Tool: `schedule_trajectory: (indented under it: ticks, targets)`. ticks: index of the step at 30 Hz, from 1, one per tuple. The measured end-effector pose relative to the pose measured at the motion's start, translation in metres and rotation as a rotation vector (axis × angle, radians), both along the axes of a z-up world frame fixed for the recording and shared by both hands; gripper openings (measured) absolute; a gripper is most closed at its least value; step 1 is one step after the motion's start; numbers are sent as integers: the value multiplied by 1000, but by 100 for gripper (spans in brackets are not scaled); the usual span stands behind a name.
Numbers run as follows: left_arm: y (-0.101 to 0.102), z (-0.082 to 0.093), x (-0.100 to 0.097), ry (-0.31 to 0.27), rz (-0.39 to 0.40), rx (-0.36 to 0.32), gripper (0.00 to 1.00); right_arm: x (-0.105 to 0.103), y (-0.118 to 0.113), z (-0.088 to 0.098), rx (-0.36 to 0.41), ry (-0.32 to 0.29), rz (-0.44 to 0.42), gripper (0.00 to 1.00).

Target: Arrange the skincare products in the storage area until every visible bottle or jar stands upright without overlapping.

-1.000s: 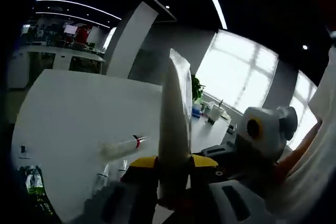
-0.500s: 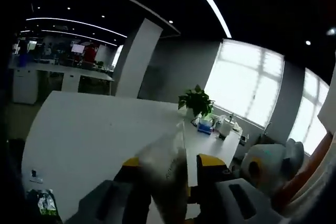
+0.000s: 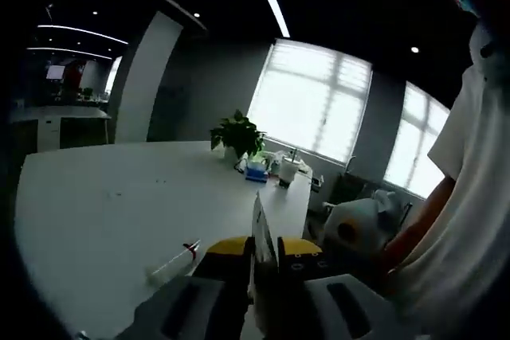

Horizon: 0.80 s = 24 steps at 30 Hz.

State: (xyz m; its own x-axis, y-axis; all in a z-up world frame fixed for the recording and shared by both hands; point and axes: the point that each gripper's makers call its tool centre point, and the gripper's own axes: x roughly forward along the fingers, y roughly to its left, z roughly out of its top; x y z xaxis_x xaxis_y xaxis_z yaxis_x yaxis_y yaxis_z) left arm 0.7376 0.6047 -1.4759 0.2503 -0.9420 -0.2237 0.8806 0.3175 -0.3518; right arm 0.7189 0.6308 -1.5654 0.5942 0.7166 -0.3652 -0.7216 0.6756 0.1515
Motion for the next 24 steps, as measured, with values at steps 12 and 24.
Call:
schedule_trajectory:
  ticks: [12, 24]
  targets:
    - [-14, 7, -5, -55, -49, 8, 8, 10, -5, 3, 15, -12, -20, 28]
    - [-21, 15, -3, -97, -123, 9, 7, 8, -13, 11, 54, 15, -10, 33]
